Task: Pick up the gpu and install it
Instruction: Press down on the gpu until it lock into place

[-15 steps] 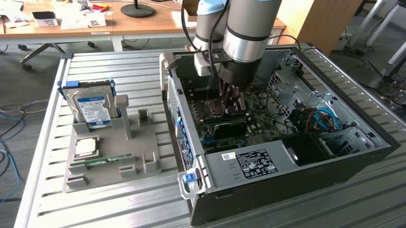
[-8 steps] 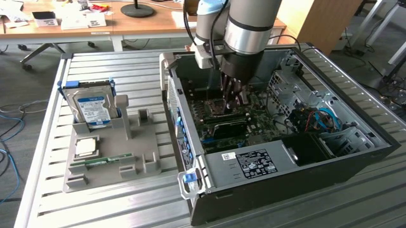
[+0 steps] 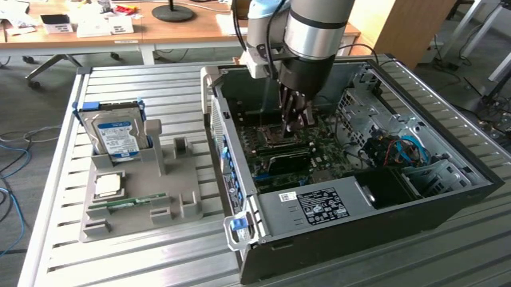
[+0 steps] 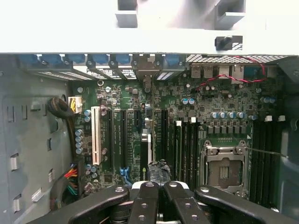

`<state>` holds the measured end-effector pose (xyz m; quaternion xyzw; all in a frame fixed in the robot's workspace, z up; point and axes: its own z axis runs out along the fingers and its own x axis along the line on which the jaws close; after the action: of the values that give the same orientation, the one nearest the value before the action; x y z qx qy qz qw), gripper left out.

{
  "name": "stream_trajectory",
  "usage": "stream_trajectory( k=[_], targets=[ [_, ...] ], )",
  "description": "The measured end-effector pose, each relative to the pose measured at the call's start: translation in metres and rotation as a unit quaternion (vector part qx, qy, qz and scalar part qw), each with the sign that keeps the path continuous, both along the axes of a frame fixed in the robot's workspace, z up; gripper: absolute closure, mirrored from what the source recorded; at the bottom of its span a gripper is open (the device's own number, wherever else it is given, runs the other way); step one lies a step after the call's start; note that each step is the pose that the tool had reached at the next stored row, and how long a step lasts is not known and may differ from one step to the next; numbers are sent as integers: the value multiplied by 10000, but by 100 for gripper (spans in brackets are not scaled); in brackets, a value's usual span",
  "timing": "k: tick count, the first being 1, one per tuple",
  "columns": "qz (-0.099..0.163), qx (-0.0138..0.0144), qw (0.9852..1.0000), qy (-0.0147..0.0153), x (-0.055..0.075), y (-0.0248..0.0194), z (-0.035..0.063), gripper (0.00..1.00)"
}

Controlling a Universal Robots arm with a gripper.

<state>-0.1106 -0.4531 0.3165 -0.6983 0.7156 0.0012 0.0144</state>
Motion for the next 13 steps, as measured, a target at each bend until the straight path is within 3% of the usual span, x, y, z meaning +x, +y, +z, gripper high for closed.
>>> stream_trajectory(
  k=[9,13],
  targets=[
    [0,0,10000,0,0,0,115,89],
    [0,0,10000,0,0,0,121,89]
  ],
)
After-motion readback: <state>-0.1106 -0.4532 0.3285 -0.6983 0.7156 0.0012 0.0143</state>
